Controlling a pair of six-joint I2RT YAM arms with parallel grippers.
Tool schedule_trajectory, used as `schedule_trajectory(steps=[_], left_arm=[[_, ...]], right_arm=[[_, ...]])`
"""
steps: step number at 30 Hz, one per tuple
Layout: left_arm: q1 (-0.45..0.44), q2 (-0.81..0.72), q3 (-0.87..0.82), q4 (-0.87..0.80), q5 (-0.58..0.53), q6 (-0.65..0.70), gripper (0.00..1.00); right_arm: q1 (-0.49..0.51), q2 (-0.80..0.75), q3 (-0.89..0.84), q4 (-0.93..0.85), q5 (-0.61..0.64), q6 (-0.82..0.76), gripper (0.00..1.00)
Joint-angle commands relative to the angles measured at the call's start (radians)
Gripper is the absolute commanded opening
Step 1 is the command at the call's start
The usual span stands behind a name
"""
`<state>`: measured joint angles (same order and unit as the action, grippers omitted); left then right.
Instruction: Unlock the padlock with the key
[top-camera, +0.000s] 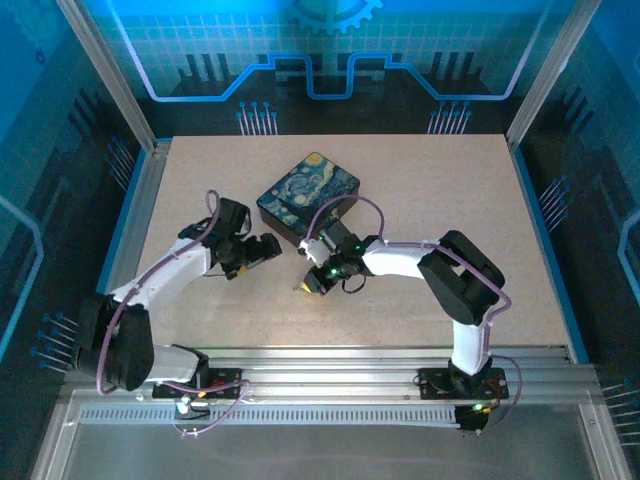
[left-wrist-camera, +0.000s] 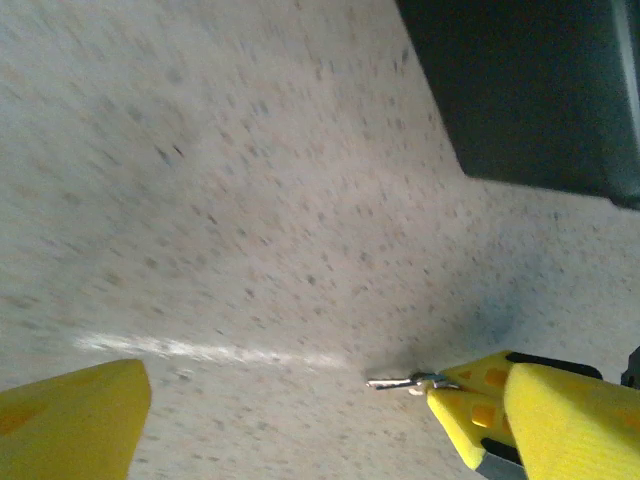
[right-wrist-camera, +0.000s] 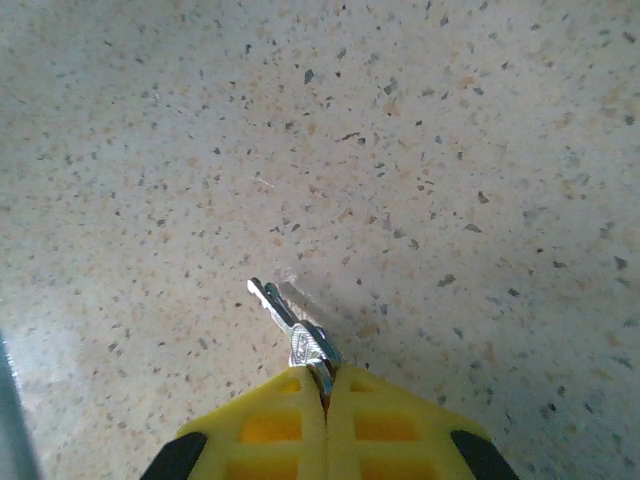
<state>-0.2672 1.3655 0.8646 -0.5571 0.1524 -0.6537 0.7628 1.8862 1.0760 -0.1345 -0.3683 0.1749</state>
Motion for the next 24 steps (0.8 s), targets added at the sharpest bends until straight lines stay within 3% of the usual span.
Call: schedule_trajectory(steps=[1,6,13,18,24], left_arm=[[-0.006,0.031,-0.043,0.129,0.183,-0.032,0.84],[-0.005,0.073,-0.066,0.285,0.338,0.011,0.64],[-0.013,0.096,-0.161,0.645,0.519,-0.064,0.56],[-0.061,0.124,-0.128,0.642,0.563,-0.019,0.49],[-0.092,0.149,-0.113,0.607,0.524,0.002,0.49]], right_arm=[[-0.036,-0.064,-0.011,0.029,-0.095,0.002,0.02],[-0.088,-0.095,-0.007,0.007,-0.179,0.013,0.01],[-0.154,-0.114,0.038,-0.082,-0.255,0.017,0.01],[-0.185,-0.110,0.078,-0.143,-0.289,0.032,0.01],[-0.197,-0.115,0.082,-0.142,-0.312,0.052,0.01]])
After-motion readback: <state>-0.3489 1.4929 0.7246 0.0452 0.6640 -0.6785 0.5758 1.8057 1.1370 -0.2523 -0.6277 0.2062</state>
